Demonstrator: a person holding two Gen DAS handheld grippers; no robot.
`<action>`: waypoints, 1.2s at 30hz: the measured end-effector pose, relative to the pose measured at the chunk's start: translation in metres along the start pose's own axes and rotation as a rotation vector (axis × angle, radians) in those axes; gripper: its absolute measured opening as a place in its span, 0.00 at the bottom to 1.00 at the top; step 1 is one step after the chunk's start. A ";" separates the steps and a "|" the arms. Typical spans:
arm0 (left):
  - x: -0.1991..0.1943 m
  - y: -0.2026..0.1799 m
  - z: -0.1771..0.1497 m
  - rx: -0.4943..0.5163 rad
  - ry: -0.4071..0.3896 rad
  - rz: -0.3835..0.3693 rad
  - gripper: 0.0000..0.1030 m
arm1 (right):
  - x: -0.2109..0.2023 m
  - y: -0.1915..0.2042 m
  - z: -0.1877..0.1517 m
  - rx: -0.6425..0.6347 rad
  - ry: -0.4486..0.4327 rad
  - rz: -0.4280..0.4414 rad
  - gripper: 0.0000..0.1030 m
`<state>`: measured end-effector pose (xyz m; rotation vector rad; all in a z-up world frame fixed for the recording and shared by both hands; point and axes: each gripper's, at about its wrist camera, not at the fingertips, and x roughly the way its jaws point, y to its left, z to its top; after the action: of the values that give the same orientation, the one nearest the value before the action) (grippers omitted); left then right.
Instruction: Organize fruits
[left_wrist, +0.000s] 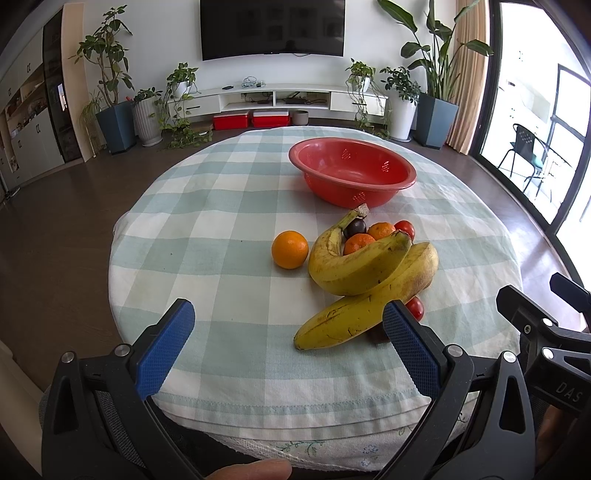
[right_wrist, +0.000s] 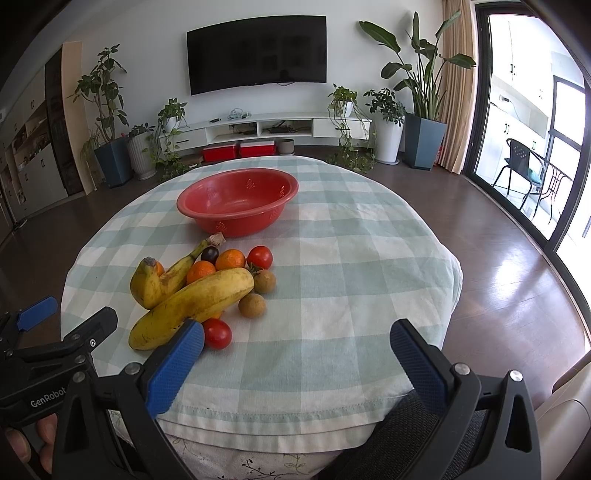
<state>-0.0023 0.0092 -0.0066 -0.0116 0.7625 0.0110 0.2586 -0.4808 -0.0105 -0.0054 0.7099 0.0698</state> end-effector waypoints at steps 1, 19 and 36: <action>-0.001 -0.003 0.001 -0.001 0.001 -0.001 1.00 | 0.000 0.000 0.000 0.000 0.000 0.000 1.00; 0.005 0.014 -0.003 -0.028 -0.020 -0.096 1.00 | 0.005 -0.001 -0.008 0.026 0.009 0.029 1.00; 0.041 0.033 -0.009 0.040 0.103 -0.129 1.00 | 0.009 -0.013 -0.026 0.161 0.078 0.257 1.00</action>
<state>0.0204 0.0421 -0.0414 -0.0232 0.8636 -0.1286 0.2494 -0.4941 -0.0365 0.2381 0.7895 0.2592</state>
